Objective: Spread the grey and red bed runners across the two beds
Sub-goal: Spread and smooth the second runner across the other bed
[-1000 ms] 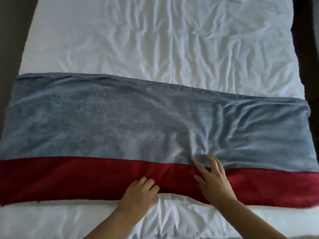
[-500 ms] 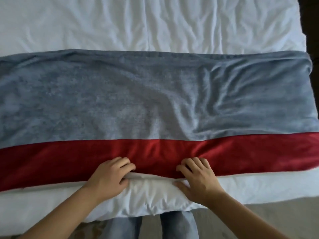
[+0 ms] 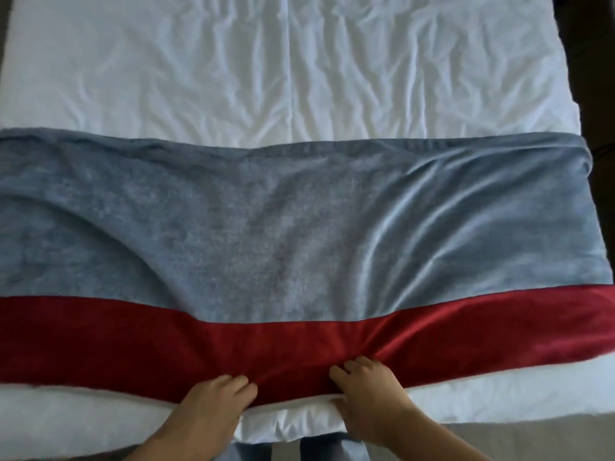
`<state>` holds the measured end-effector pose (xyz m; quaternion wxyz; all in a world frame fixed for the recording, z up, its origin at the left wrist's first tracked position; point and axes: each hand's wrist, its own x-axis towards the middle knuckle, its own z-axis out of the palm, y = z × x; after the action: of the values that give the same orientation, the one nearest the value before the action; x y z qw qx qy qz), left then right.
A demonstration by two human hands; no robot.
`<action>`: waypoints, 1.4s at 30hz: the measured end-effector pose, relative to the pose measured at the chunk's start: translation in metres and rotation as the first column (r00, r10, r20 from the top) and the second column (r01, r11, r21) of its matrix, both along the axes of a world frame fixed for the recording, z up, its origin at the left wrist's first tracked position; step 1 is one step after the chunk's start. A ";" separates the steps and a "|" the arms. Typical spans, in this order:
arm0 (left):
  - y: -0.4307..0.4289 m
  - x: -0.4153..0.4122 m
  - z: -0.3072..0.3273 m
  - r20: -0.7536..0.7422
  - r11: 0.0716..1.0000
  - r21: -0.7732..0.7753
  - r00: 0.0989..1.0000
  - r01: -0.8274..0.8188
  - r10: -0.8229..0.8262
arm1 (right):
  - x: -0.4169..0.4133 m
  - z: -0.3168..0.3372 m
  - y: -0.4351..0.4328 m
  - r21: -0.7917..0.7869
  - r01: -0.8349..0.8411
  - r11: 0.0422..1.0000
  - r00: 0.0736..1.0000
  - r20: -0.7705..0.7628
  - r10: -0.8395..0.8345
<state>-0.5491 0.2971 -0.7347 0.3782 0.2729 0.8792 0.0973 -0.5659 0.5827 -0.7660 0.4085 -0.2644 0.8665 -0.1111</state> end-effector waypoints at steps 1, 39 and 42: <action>-0.001 -0.006 0.002 0.028 1.000 0.012 1.000 0.004 -0.004 | -0.004 0.000 -0.001 -0.021 0.020 1.000 1.000 0.020 -0.019; -0.355 -0.150 -0.075 -0.637 0.708 0.310 0.415 -0.634 0.650 | -0.372 -0.011 -0.445 -0.231 0.377 0.897 0.868 -0.251 -0.429; -0.360 -0.146 -0.073 -0.594 0.699 0.336 0.433 -0.632 0.678 | -0.379 -0.014 -0.453 -0.255 0.446 0.858 0.824 -0.257 -0.505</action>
<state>-0.6946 -0.0633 -0.8076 -0.0479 -0.0619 0.9846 0.1565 -0.9444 0.1301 -0.7796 0.1982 -0.0898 0.9446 -0.2455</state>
